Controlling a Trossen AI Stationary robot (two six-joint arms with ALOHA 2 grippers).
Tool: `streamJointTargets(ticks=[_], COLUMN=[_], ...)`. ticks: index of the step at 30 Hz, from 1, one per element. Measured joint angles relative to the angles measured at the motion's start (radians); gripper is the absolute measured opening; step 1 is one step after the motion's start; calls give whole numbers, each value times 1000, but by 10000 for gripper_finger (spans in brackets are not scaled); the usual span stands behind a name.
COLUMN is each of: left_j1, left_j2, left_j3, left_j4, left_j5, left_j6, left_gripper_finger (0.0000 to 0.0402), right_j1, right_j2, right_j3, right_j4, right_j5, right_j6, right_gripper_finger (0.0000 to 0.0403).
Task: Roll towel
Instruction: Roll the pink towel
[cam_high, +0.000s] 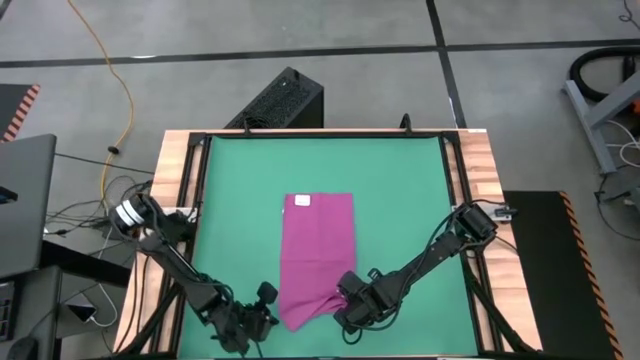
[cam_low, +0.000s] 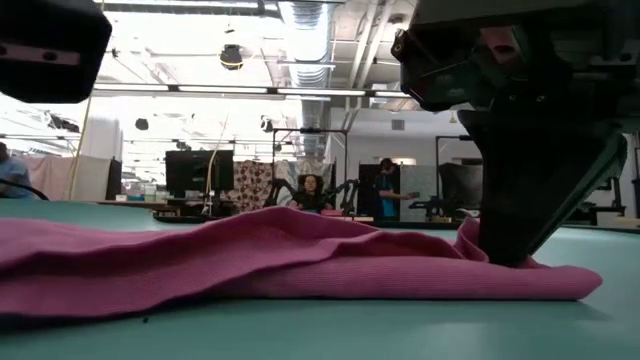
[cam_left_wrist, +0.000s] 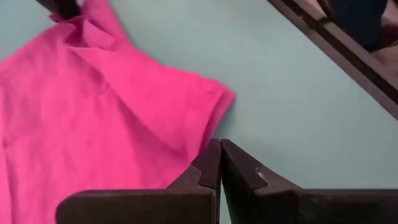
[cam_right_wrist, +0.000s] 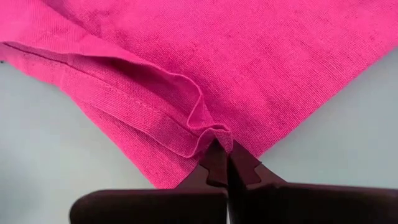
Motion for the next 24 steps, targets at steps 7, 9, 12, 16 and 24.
streamJointTargets(ticks=[7, 9, 12, 16, 24], left_j1=[-28, -38, -49, -51, -57], left_j2=[120, 166, 225, 303, 329], left_j3=[132, 165, 225, 304, 399], left_j4=[-65, -67, -78, -139, -336], left_j5=[-30, -54, -104, -214, -433], left_j6=[-33, -44, -53, -77, -176], left_gripper_finger=[0, 0, 0, 0, 0], right_j1=[10, 14, 29, 47, 67], right_j2=[1, 2, 2, 3, 3], right_j3=[0, 0, -1, -2, -2], right_j4=[4, 5, 12, 16, 22], right_j5=[15, 26, 56, 82, 101], right_j6=[-15, -15, -15, 5, 27], right_gripper_finger=[6, 6, 6, 6, 6])
